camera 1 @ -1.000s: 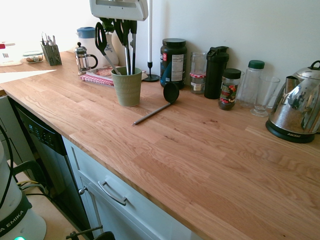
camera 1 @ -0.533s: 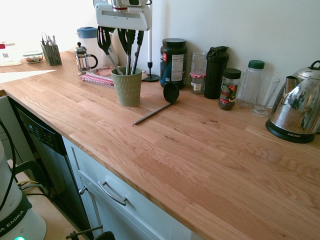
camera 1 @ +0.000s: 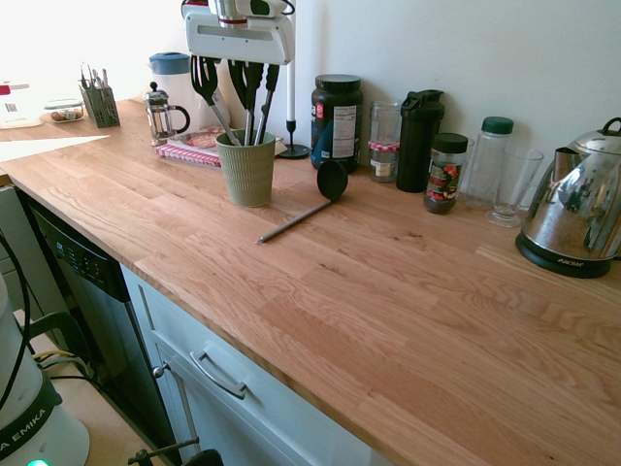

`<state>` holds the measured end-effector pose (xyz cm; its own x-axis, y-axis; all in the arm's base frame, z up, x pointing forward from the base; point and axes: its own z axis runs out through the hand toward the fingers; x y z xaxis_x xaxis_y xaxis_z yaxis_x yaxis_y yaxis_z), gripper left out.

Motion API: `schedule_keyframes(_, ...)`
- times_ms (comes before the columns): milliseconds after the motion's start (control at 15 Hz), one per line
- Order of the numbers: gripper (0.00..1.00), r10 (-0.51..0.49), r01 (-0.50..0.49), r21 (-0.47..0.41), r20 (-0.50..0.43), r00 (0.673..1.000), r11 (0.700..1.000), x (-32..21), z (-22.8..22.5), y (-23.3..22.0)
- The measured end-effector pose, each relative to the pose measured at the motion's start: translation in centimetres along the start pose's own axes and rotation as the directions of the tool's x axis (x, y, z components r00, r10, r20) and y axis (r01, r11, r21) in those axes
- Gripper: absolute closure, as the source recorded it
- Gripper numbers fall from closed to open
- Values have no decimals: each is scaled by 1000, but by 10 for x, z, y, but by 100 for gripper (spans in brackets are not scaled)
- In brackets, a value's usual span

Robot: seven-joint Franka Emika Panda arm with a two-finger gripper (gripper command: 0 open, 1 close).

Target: Put the tongs back in the holder

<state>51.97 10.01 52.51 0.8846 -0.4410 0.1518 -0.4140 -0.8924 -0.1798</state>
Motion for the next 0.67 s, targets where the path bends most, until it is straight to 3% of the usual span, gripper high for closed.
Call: schedule_keyframes(667,0,-4,4,3,-11,1000,1000,-8,-18,-1)
